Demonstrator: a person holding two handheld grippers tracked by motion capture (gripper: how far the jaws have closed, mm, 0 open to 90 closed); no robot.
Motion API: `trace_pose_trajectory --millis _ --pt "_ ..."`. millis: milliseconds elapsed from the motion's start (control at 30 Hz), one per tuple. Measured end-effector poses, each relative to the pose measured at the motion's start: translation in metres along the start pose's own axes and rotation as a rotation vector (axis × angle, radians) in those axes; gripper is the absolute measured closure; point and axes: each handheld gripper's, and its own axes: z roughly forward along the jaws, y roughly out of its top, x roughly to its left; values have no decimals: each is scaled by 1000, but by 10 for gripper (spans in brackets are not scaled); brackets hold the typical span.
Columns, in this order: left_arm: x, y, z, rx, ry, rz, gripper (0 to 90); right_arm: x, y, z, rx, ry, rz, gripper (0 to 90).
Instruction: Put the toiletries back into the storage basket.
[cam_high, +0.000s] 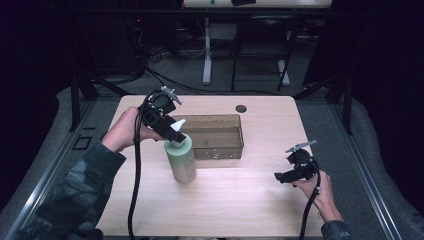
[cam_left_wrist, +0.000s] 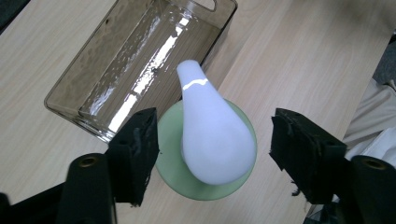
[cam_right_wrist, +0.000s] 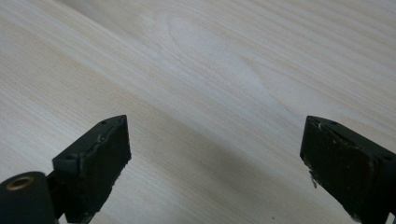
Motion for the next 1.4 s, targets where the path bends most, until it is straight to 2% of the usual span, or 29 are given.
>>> trace_pose_trajectory --millis 167,367,500,733,1067,1400 --pt "0 4 2 10 1 10 391 0 0 -1 -4 -4 -2 80" --pt "-1 5 5 -4 -1 12 487 -1 -1 -2 -12 -4 2 89" --pt "0 5 9 17 0 14 533 -1 -1 -3 -12 -9 -1 93" --pt "0 3 12 3 4 9 611 -1 0 -3 -19 -17 -4 105" --pt "-2 4 12 8 16 36 621 0 0 -5 -34 -26 -11 99" --pt "-2 3 10 -1 11 39 624 -3 -1 -6 -43 -32 -4 39"
